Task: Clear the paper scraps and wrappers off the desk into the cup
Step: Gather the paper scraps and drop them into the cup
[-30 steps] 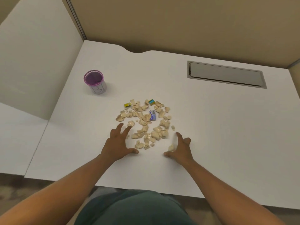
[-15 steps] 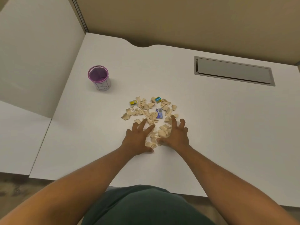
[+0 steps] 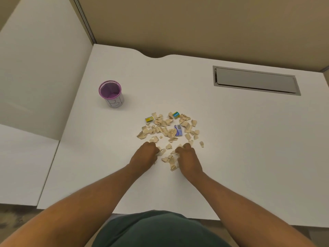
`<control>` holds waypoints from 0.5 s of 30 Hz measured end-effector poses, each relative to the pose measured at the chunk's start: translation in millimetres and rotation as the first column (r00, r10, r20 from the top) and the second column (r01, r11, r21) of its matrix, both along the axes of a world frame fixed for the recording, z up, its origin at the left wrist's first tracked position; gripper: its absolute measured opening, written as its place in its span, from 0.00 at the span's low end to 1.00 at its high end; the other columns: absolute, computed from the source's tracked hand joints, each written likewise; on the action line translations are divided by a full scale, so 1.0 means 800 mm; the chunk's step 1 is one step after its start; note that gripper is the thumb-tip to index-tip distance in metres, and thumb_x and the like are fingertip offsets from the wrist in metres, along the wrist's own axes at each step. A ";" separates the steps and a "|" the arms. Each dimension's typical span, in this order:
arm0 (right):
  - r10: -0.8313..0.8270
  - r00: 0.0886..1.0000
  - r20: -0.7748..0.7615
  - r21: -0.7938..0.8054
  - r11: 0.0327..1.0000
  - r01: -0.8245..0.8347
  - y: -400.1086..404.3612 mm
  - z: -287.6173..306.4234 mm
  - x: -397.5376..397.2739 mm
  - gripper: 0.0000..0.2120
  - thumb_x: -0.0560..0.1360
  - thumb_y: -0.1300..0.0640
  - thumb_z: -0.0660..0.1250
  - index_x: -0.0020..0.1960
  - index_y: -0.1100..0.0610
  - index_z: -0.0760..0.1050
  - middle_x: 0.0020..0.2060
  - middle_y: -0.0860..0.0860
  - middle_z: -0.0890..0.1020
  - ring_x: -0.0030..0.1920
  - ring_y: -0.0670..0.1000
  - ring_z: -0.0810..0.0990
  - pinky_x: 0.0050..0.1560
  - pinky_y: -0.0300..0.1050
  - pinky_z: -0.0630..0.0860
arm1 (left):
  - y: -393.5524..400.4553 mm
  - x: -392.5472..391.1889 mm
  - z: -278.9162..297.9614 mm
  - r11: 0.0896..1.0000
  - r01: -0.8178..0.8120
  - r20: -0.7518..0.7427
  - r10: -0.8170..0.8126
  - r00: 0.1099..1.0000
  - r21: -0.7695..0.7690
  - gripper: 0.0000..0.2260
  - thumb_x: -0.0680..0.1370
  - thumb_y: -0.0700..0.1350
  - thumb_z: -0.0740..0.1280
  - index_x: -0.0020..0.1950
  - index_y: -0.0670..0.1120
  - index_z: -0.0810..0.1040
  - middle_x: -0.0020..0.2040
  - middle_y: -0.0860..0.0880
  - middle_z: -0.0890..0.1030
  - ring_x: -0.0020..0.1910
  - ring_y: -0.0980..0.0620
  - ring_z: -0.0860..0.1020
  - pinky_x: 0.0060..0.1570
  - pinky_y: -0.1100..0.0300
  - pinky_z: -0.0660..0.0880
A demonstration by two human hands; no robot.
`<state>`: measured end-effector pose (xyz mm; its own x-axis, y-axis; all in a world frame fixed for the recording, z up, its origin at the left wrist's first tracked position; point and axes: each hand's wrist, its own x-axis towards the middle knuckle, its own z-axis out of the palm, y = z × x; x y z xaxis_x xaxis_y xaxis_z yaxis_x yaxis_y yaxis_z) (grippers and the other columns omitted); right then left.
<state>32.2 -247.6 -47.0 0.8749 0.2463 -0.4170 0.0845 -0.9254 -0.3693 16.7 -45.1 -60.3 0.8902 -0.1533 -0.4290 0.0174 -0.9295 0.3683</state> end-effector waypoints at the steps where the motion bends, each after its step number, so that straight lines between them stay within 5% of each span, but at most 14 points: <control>1: 0.007 1.000 0.016 0.001 1.000 -0.008 0.000 -0.001 0.001 0.18 0.74 0.69 0.60 0.61 0.58 0.78 0.57 0.55 0.73 0.57 0.57 0.75 0.54 0.48 0.78 | 0.004 0.001 -0.001 0.998 -0.060 -0.006 0.059 0.998 -0.033 0.06 0.80 0.38 0.65 0.49 0.38 0.81 0.51 0.40 0.81 0.54 0.40 0.79 0.49 0.50 0.73; 4: 0.031 0.998 0.059 0.023 0.999 -0.032 -0.003 -0.006 0.005 0.16 0.76 0.69 0.61 0.59 0.58 0.80 0.52 0.55 0.77 0.52 0.56 0.78 0.51 0.49 0.78 | 0.023 0.006 0.003 0.944 -0.283 -0.034 0.281 0.959 -0.170 0.09 0.78 0.38 0.69 0.37 0.43 0.79 0.39 0.41 0.78 0.40 0.45 0.74 0.41 0.54 0.68; 8: 0.019 0.996 0.087 0.071 0.997 -0.025 -0.009 -0.013 0.005 0.14 0.77 0.67 0.64 0.58 0.58 0.82 0.49 0.54 0.78 0.51 0.55 0.78 0.49 0.45 0.78 | 0.074 0.028 0.023 0.793 -0.526 -0.069 0.532 0.844 -0.308 0.16 0.77 0.40 0.73 0.32 0.48 0.71 0.31 0.45 0.69 0.34 0.49 0.65 0.37 0.55 0.63; 12: 0.006 0.997 0.072 0.061 0.998 -0.010 -0.008 -0.017 0.003 0.16 0.79 0.65 0.64 0.63 0.55 0.82 0.51 0.51 0.79 0.52 0.50 0.76 0.48 0.37 0.70 | 0.133 0.071 0.057 0.603 -0.678 -0.025 0.739 0.673 -0.421 0.08 0.76 0.41 0.75 0.39 0.39 0.87 0.36 0.40 0.87 0.39 0.44 0.82 0.43 0.54 0.76; 15: 0.003 0.999 0.053 0.061 0.998 -0.007 -0.007 -0.017 0.003 0.17 0.78 0.66 0.63 0.63 0.55 0.82 0.51 0.49 0.78 0.52 0.49 0.75 0.47 0.34 0.70 | 0.174 0.115 0.082 0.558 -0.688 0.077 0.799 0.596 -0.463 0.12 0.77 0.41 0.74 0.36 0.35 0.84 0.35 0.37 0.85 0.36 0.44 0.80 0.43 0.53 0.76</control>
